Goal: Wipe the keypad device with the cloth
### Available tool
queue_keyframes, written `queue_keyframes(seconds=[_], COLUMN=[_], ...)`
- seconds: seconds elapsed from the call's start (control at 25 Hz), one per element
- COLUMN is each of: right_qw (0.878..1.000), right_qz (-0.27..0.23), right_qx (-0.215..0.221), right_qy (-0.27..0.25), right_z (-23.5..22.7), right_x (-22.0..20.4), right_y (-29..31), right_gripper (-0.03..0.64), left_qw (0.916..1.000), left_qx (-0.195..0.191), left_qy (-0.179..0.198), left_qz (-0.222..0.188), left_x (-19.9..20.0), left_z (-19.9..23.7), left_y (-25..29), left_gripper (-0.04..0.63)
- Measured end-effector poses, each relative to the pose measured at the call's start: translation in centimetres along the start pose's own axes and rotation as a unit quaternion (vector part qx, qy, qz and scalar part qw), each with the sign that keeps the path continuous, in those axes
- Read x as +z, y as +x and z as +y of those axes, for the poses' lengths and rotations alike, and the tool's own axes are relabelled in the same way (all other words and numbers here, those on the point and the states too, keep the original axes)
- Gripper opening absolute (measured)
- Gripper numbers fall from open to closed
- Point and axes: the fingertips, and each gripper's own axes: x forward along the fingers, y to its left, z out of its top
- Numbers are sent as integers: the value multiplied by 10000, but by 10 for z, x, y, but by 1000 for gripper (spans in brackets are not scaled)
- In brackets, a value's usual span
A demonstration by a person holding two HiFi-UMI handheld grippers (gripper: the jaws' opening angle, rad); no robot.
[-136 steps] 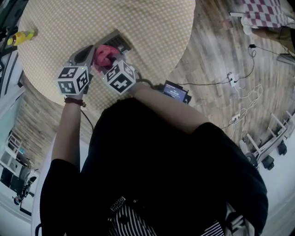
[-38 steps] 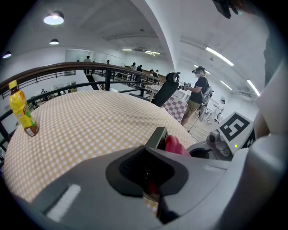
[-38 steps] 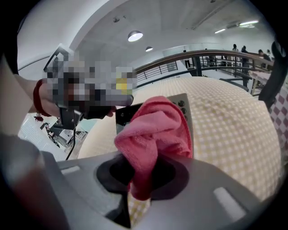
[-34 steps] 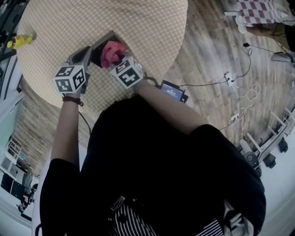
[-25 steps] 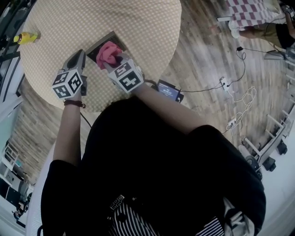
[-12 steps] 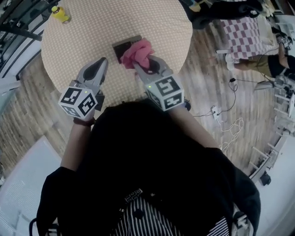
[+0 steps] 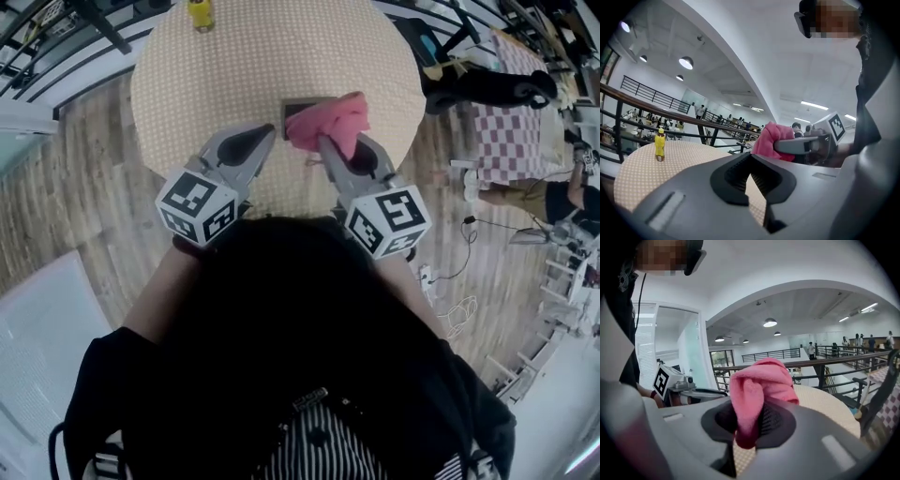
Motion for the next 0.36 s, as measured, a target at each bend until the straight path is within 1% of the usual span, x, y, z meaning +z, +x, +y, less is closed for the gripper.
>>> queue_keyframes(seconds=[0.12, 0.2, 0.28, 0.36], right_qw=[9997, 9996, 9994, 9992], right_qz=[143, 210, 276, 357], right_qx=[40, 107, 130, 123], right_qy=[-193, -177, -160, -139], right_z=[33, 40, 24, 0], right_x=[-10, -16, -17, -17], right_y=[0, -8, -3, 12], right_gripper=[72, 72, 72, 72], left_qw=[10000, 9999, 9996, 9994], left_qx=[51, 111, 172, 206], left_qy=[48, 116, 158, 134], left_qz=[-65, 16, 138, 226], left_x=[-4, -7, -8, -5], left_z=[-3, -12, -8, 6], left_y=[-32, -42, -27, -5], left_gripper=[0, 0, 0, 0])
